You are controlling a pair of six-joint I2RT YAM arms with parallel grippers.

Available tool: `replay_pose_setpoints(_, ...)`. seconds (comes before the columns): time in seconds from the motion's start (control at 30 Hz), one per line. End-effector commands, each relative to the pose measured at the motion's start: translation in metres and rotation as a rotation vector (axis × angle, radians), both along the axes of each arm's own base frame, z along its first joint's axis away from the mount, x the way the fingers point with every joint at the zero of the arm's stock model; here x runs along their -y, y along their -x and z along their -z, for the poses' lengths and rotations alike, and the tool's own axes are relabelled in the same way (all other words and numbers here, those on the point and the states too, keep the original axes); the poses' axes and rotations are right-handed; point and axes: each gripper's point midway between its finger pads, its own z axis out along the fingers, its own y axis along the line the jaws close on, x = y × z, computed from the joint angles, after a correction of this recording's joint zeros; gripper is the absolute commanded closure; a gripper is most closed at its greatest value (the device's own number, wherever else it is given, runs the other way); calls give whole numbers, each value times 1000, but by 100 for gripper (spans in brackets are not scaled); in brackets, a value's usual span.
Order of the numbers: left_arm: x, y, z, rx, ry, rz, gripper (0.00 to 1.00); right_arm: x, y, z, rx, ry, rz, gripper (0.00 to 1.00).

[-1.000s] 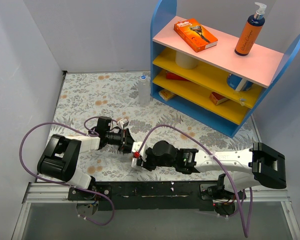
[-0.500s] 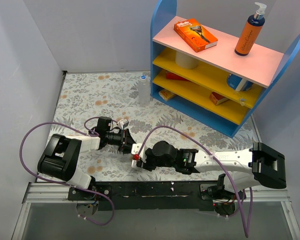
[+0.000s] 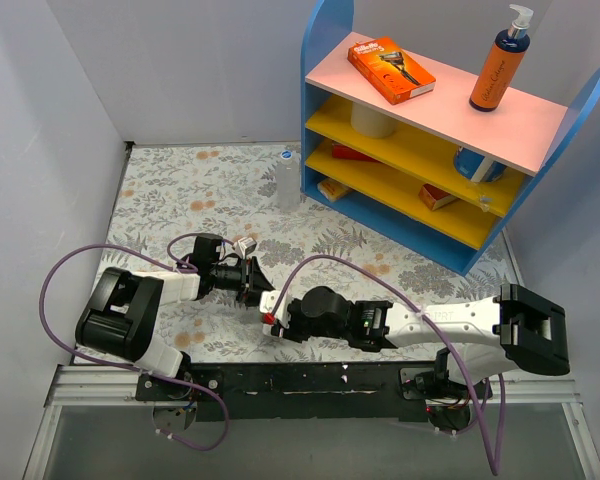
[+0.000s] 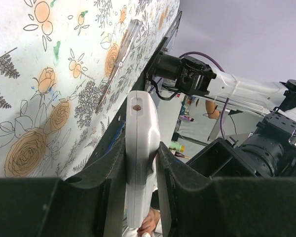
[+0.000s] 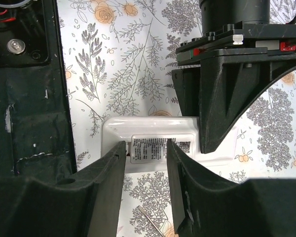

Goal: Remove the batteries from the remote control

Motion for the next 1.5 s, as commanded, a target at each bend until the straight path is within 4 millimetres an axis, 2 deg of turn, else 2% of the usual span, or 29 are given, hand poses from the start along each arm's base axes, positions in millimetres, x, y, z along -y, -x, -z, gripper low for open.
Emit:
replay_pose_setpoints(0.0,1,15,-22,-103,89,68,100,19,-15,15,83,82,74,55)
replay_pose_setpoints(0.37,0,14,-19,-124,85,63,100,25,-15,25,183,144,109,55)
replay_pose_setpoints(0.8,0,15,-19,-134,86,65,100,30,-29,11,287,134,198,55)
replay_pose_setpoints(1.47,0,14,-14,-148,73,61,100,31,-37,-6,361,109,253,55)
